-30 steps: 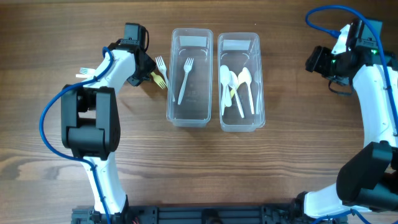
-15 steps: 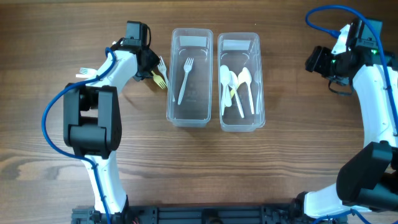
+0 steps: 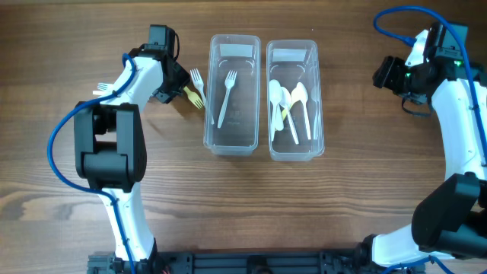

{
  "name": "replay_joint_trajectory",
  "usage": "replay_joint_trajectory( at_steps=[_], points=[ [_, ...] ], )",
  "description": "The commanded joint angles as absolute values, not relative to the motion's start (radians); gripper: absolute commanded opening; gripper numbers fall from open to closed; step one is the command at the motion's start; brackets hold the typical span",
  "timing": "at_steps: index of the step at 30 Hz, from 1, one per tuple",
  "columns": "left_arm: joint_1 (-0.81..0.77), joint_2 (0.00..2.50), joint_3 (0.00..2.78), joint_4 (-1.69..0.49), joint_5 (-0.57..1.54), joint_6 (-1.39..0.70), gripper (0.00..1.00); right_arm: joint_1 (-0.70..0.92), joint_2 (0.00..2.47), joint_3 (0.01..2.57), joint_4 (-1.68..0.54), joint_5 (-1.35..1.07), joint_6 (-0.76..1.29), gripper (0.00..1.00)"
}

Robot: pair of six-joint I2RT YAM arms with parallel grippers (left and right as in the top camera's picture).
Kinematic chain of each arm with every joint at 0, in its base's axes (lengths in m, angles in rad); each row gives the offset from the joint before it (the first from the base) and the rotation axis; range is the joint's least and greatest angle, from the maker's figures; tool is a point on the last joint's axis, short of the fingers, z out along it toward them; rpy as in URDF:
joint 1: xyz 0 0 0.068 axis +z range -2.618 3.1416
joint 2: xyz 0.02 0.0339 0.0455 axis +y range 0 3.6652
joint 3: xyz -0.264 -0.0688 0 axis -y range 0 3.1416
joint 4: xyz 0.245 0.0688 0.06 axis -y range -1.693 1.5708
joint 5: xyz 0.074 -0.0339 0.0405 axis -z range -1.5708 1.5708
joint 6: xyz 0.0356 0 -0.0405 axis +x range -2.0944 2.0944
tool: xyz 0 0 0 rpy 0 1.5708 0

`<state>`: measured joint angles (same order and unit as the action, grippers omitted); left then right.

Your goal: Pack container

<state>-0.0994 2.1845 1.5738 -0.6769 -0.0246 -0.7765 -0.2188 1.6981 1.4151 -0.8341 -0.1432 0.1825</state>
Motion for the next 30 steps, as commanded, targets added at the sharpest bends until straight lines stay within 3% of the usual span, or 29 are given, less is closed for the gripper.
replay_joint_trajectory(
  at_steps=[1, 7, 12, 16, 18, 22, 30],
  points=[
    [-0.109, 2.265, 1.553, -0.638, -0.021, -0.680, 0.52, -0.216, 1.711, 1.412, -0.836, -0.167, 0.187, 0.73],
    [-0.125, 2.269, 1.553, -0.626, -0.072, -0.680, 0.53, -0.216, 1.711, 1.412, -0.842, -0.167, 0.186, 0.73],
    [-0.134, 2.269, 1.553, -0.536, -0.024, -0.680, 0.74, -0.216, 1.711, 1.412, -0.843, -0.167, 0.186, 0.73],
    [-0.135, 2.269, 1.553, -0.535, 0.030, -0.681, 1.00, -0.216, 1.711, 1.412, -0.859, -0.167, 0.187, 0.72],
    [-0.134, 2.269, 1.553, -0.534, 0.030, -0.681, 1.00, -0.216, 1.711, 1.412, -0.862, -0.167, 0.186, 0.72],
    [-0.134, 2.269, 1.553, -0.564, 0.029, -0.697, 0.76, -0.216, 1.711, 1.412, -0.861, -0.167, 0.186, 0.72],
    [-0.130, 2.273, 1.552, -0.744, -0.027, -0.749, 0.66, -0.216, 1.711, 1.412, -0.853, -0.167, 0.187, 0.72]
  ],
)
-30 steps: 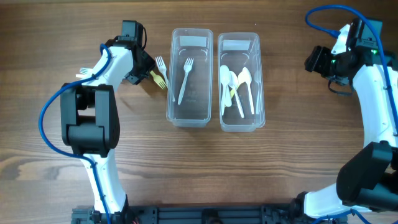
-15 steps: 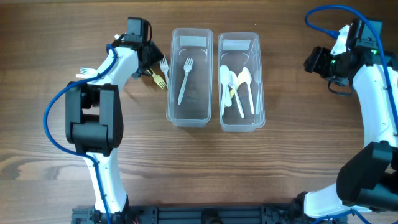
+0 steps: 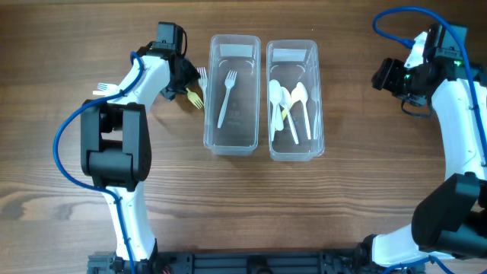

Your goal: Pack container

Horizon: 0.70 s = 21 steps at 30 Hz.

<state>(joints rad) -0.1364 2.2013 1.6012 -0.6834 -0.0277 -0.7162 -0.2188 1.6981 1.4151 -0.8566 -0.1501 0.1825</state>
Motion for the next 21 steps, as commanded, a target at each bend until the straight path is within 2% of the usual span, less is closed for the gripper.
replay_joint_trajectory(
  at_steps=[1, 10, 13, 16, 21],
  points=[
    [-0.129, 2.273, 1.552, -0.764, -0.028, -0.761, 0.66, -0.216, 1.711, 1.412, -0.853, -0.167, 0.187, 0.72],
    [-0.097, 2.273, 1.552, -0.905, -0.066, -0.770, 0.63, -0.216, 1.711, 1.412, -0.854, -0.209, 0.186, 0.71],
    [-0.093, 2.273, 1.552, -0.878, -0.080, -0.760, 0.63, -0.216, 1.711, 1.412, -0.854, -0.208, 0.186, 0.71],
    [-0.097, 2.273, 1.552, -0.755, -0.052, -0.616, 0.62, -0.216, 1.711, 1.412, -0.854, -0.209, 0.186, 0.71],
    [-0.103, 2.273, 1.552, -0.717, -0.041, -0.419, 0.63, -0.216, 1.711, 1.412, -0.854, -0.212, 0.186, 0.71]
  ],
)
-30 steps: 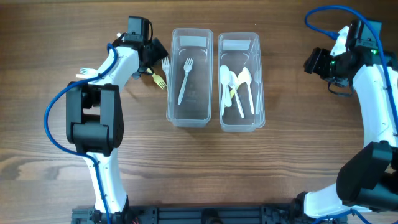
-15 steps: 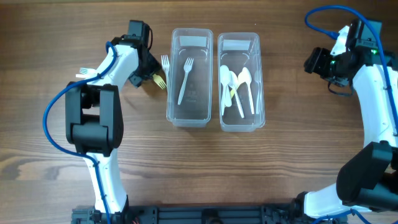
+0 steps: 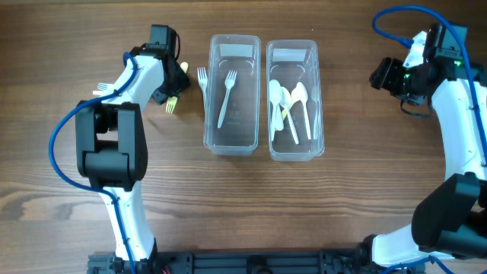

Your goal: Pack container

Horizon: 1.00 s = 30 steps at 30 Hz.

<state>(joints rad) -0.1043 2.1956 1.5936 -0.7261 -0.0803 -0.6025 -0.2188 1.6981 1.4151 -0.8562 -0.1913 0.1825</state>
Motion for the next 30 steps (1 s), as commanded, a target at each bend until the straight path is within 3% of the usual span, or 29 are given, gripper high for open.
replay_joint_trajectory(
  at_steps=[1, 9, 16, 17, 20, 22, 30],
  points=[
    [-0.103, 2.273, 1.552, -0.717, -0.042, -0.386, 0.64, -0.216, 1.711, 1.412, -0.854, -0.212, 0.186, 0.71],
    [-0.105, 2.273, 1.552, -0.672, -0.041, -0.079, 0.58, -0.216, 1.711, 1.412, -0.854, -0.212, 0.187, 0.71],
    [-0.149, 2.273, 1.552, -0.599, 0.000, 0.334, 0.57, -0.216, 1.711, 1.412, -0.854, -0.212, 0.191, 0.69],
    [-0.157, 2.273, 1.552, -0.599, -0.001, 0.354, 0.56, -0.216, 1.711, 1.412, -0.854, -0.212, 0.191, 0.69],
    [-0.173, 2.273, 1.552, -0.601, 0.000, 0.359, 0.26, -0.216, 1.711, 1.412, -0.853, -0.212, 0.191, 0.69],
    [-0.177, 2.273, 1.552, -0.611, 0.000, 0.358, 0.34, -0.216, 1.711, 1.412, -0.853, -0.212, 0.191, 0.69],
    [-0.172, 2.273, 1.547, -0.651, 0.001, 0.267, 0.31, -0.216, 1.711, 1.412, -0.852, -0.212, 0.191, 0.69]
  ],
)
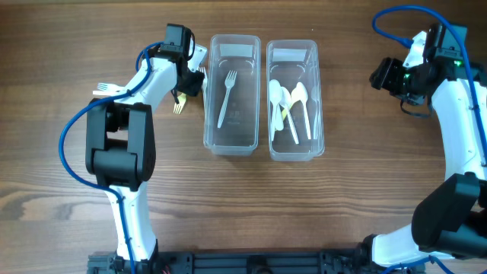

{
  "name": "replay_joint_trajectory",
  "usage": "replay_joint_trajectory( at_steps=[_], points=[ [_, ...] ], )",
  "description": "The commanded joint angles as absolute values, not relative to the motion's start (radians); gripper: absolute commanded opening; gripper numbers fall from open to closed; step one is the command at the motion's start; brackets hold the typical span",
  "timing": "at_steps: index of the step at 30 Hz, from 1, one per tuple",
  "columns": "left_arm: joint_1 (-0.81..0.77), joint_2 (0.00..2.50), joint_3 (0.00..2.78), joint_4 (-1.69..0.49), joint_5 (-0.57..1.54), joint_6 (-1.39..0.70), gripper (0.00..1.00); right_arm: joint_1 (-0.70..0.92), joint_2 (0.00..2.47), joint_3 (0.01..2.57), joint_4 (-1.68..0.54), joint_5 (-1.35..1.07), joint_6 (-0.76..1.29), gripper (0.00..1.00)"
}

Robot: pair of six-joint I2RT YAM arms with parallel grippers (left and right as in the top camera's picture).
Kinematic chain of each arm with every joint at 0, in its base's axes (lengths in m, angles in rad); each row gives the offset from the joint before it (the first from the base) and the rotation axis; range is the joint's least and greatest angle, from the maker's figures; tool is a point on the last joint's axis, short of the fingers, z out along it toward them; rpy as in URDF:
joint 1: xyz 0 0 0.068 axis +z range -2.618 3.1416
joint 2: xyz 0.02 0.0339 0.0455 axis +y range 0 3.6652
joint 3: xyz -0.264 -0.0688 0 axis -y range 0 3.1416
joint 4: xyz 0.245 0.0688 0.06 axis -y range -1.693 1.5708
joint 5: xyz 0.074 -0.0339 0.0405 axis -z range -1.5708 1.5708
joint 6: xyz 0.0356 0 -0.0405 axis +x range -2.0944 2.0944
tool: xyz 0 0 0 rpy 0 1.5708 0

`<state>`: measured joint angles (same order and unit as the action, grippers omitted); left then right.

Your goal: Pack container

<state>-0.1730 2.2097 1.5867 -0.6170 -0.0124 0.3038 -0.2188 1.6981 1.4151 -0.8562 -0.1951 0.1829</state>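
My left gripper hovers just left of the left clear container, shut on a yellow fork whose tines stick out below it toward the table's front. A white fork lies inside that container. The right clear container holds several white spoons. Another white fork is half hidden between my left gripper and the container wall. Far off at the right, my right gripper is away from both containers; its fingers do not show clearly.
A white utensil pokes out from behind the left arm at the far left. The two containers stand side by side in the middle of the wooden table. Blue cables loop around both arms.
My left gripper has shifted right and a little back, closer to the left container, with the yellow fork still in it. The right arm has not moved.
At first a yellow fork and a white fork lay on the table beside the left container, my left gripper just left of them. Then the gripper was over them. Then it held the yellow fork further left, and now it holds it beside the container wall.
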Motion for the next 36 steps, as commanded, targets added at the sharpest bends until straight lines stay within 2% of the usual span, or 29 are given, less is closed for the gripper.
replay_joint_trajectory(
  at_steps=[1, 3, 8, 17, 32, 34, 36],
  points=[
    [-0.172, 2.273, 1.541, -0.650, 0.000, 0.265, 0.31, -0.216, 1.711, 1.412, -0.851, -0.212, 0.191, 0.69],
    [-0.172, 2.273, 1.530, -0.652, 0.000, 0.265, 0.26, -0.216, 1.711, 1.412, -0.850, -0.212, 0.191, 0.69],
    [-0.171, 2.273, 1.516, -0.651, 0.000, 0.265, 0.04, -0.216, 1.711, 1.412, -0.850, -0.212, 0.191, 0.70],
    [-0.111, 2.222, 1.517, -0.655, -0.005, 0.159, 0.04, -0.216, 1.711, 1.412, -0.858, -0.212, 0.191, 0.69],
    [-0.068, 2.111, 1.517, -0.690, -0.012, 0.152, 0.04, -0.216, 1.711, 1.412, -0.851, -0.212, 0.191, 0.69],
    [-0.068, 2.086, 1.519, -0.690, -0.012, 0.152, 0.27, -0.216, 1.711, 1.412, -0.850, -0.212, 0.191, 0.70],
    [-0.068, 2.045, 1.526, -0.686, -0.012, 0.152, 0.42, -0.216, 1.711, 1.412, -0.849, -0.212, 0.191, 0.70]
  ],
)
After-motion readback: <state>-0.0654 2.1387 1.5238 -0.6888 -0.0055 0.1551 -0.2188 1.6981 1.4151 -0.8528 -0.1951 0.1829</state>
